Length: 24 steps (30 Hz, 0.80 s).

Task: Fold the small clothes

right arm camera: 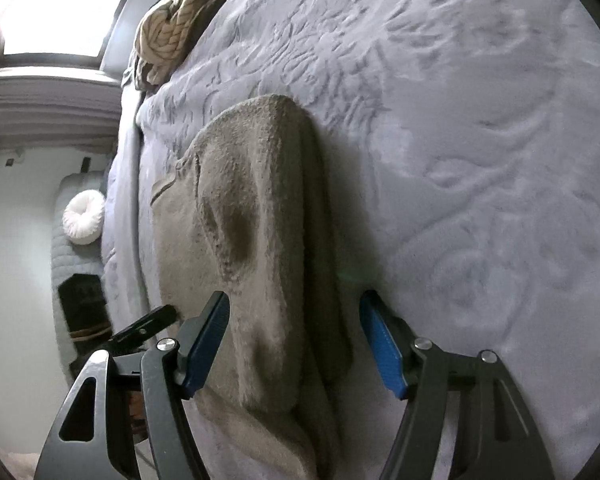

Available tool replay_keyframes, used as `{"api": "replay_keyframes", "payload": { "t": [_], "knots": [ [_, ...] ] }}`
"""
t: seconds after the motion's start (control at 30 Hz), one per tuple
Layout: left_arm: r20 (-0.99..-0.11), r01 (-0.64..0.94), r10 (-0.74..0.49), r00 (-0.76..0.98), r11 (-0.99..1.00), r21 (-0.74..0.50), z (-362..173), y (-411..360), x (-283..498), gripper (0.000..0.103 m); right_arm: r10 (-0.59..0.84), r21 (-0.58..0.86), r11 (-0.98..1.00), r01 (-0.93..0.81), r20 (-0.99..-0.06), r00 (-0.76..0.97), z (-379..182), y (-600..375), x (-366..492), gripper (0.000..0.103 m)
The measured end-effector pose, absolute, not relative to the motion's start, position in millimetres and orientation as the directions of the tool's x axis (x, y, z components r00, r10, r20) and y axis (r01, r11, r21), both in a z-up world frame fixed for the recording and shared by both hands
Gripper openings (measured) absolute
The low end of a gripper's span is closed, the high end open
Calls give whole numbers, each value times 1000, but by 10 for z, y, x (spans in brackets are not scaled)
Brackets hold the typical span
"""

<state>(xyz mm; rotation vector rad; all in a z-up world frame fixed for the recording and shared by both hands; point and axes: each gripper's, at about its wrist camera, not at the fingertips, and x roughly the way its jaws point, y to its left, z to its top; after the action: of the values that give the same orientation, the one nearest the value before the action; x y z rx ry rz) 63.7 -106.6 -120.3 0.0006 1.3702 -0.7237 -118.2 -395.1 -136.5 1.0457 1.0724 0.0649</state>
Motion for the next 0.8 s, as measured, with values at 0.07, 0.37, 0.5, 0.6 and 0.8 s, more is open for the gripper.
{"api": "replay_keyframes", "payload": {
  "t": [0.07,0.37,0.5,0.6,0.8],
  "knots": [
    [-881,471,-474,8,779,-415,-1290,-1156,657,102,541,737,548,397,-673,504,-1407,-3929,-1059,72],
    [-867,463,-498,15,772,-435,-1351,-1433,665,102,647,791,564,237,-601,468,-1397,-3633,-599,74],
    [-862,462,-505,30,772,-436,-1418,-1444,646,102,673,804,540,248,-590,446,-1573,-3638,-551,73],
    [-866,462,-499,38,777,-428,-1426,-1439,632,102,681,807,536,247,-586,439,-1608,-3612,-496,57],
    [-860,490,-499,109,780,-390,-1291,-1475,495,75,670,814,524,250,-575,470,-1537,-3533,-554,33]
  ]
}}
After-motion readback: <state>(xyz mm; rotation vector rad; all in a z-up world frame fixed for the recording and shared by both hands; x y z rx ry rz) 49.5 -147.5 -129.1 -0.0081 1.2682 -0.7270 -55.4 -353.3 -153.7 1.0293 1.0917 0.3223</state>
